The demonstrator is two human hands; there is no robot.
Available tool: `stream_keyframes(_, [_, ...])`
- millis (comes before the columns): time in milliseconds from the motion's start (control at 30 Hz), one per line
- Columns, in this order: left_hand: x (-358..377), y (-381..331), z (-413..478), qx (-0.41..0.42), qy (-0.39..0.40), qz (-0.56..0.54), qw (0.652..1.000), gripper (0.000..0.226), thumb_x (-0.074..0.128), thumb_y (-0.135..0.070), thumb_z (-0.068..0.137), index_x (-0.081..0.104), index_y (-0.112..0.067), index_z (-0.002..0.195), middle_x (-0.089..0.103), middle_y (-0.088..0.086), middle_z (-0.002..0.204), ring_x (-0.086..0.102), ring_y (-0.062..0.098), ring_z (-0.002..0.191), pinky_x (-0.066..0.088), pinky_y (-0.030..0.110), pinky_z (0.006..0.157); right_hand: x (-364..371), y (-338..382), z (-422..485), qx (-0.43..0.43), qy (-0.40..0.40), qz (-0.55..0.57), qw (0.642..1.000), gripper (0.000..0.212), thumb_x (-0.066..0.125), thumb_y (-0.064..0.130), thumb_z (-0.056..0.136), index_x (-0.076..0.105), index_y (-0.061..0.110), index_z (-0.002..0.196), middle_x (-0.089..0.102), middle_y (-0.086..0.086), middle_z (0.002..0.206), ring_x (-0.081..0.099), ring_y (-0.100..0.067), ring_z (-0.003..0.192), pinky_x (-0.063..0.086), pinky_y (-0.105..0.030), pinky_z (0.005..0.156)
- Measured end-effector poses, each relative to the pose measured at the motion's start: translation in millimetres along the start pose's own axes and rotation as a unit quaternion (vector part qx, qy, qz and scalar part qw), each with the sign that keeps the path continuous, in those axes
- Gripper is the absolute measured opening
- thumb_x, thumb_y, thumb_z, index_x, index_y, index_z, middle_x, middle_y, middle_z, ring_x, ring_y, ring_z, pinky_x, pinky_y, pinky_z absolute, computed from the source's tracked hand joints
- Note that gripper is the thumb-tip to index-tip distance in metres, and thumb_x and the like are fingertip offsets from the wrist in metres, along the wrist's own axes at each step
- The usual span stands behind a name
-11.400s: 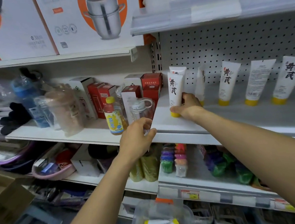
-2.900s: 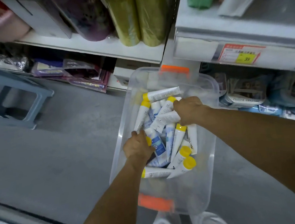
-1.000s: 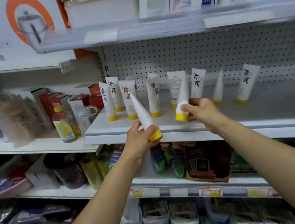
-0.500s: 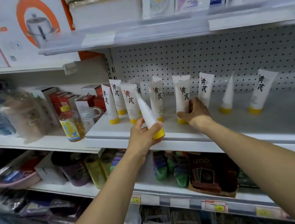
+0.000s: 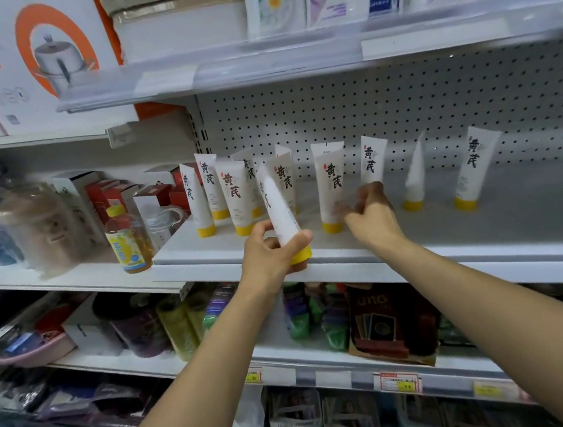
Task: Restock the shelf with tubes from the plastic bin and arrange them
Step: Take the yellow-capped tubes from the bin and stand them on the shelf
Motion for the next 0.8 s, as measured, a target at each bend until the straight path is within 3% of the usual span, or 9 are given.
stream_keyframes(67, [10,-1,-2,0.016,-0.005,0.029,0.999,0.062,0.083,-0.025,0.072,0.046,-0.016,0.121,0.068,0.013,0.104,0.071,0.031,0.087,0.061,0.039,0.068,-8,8,-16,-0.026,0.075,0.066,0.995,0.032,0.066,0.036,0.088,0.057,0.009,0.102,0.061,-0.001,0.086,0.059,-0.02,0.079,0.051,-0.032,0.07])
stream_keyframes(133, [22,0,-1,0.038,-0.009,0.077,0.996,0.062,0.086,-0.031,0.067,0.046,-0.02,0.113,0.067,0.011,0.101,0.071,0.026,0.083,0.061,0.044,0.066,-16,21,-33,-0.043,0.181,0.101,0.977,0.032,0.066,0.036,0.088,0.064,0.007,0.1,0.066,-0.002,0.083,0.061,-0.013,0.072,0.048,-0.016,0.057])
stream_keyframes(233, [40,-1,1,0.067,-0.021,0.162,0.984,0.059,0.078,-0.037,0.051,0.044,-0.027,0.097,0.068,0.008,0.09,0.07,0.027,0.077,0.059,0.051,0.064,-26,32,-42,-0.049,0.241,0.066,0.967,0.032,0.073,0.03,0.083,0.065,0.008,0.104,0.07,-0.002,0.09,0.062,-0.004,0.07,0.041,-0.007,0.049])
stream_keyframes(367, [64,1,6,0.088,-0.003,0.218,0.972,0.058,0.075,-0.04,0.045,0.041,-0.034,0.092,0.065,0.002,0.088,0.067,0.022,0.078,0.057,0.053,0.067,-45,29,-34,-0.039,0.231,0.054,0.971,0.024,0.075,0.019,0.082,0.063,0.013,0.101,0.067,0.004,0.083,0.06,0.009,0.054,0.04,-0.006,0.045])
stream_keyframes(433, [74,-1,7,0.098,0.007,0.227,0.969,0.055,0.079,-0.036,0.053,0.043,-0.033,0.095,0.063,-0.001,0.088,0.066,0.019,0.079,0.057,0.051,0.071,-54,25,-29,-0.038,0.224,0.045,0.973,0.025,0.075,0.019,0.082,0.065,0.012,0.104,0.07,0.001,0.084,0.061,0.007,0.054,0.042,-0.009,0.046])
stream_keyframes(500, [78,-3,9,0.116,0.027,0.255,0.96,0.053,0.082,-0.031,0.063,0.048,-0.026,0.103,0.063,-0.007,0.087,0.064,0.012,0.078,0.057,0.045,0.076,-62,20,-24,-0.035,0.214,0.048,0.975,0.032,0.074,0.017,0.082,0.065,0.007,0.111,0.072,-0.003,0.089,0.066,0.0,0.063,0.047,-0.015,0.052])
stream_keyframes(567, [77,-6,12,0.128,0.045,0.3,0.944,0.054,0.082,-0.041,0.065,0.052,-0.025,0.108,0.064,-0.009,0.091,0.065,0.012,0.079,0.057,0.042,0.075,-70,14,-16,-0.032,0.192,0.035,0.98,0.034,0.074,0.019,0.082,0.065,0.008,0.113,0.073,-0.004,0.096,0.068,-0.012,0.079,0.054,-0.026,0.062])
stream_keyframes(667, [66,-10,17,0.162,0.023,0.442,0.882,0.046,0.071,-0.047,0.078,0.054,-0.026,0.116,0.062,-0.008,0.105,0.063,0.014,0.087,0.055,0.041,0.076,-80,2,3,-0.021,0.134,0.012,0.991,0.032,0.075,0.022,0.079,0.067,0.009,0.107,0.073,-0.008,0.099,0.069,-0.025,0.087,0.059,-0.04,0.075])
stream_keyframes(800, [51,-13,22,0.188,-0.027,0.569,0.8,0.039,0.061,-0.048,0.086,0.055,-0.025,0.118,0.062,-0.006,0.112,0.061,0.017,0.095,0.054,0.039,0.077,-82,-13,23,0.005,0.097,-0.019,0.995,0.04,0.079,0.022,0.077,0.065,0.011,0.113,0.07,-0.007,0.111,0.066,-0.024,0.097,0.055,-0.042,0.089])
Point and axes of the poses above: each hand's wrist, its own z-axis towards the middle knuckle, its own x-axis out of the palm, y = z × x, the point moved 1 cm from there along z, towards the middle knuckle
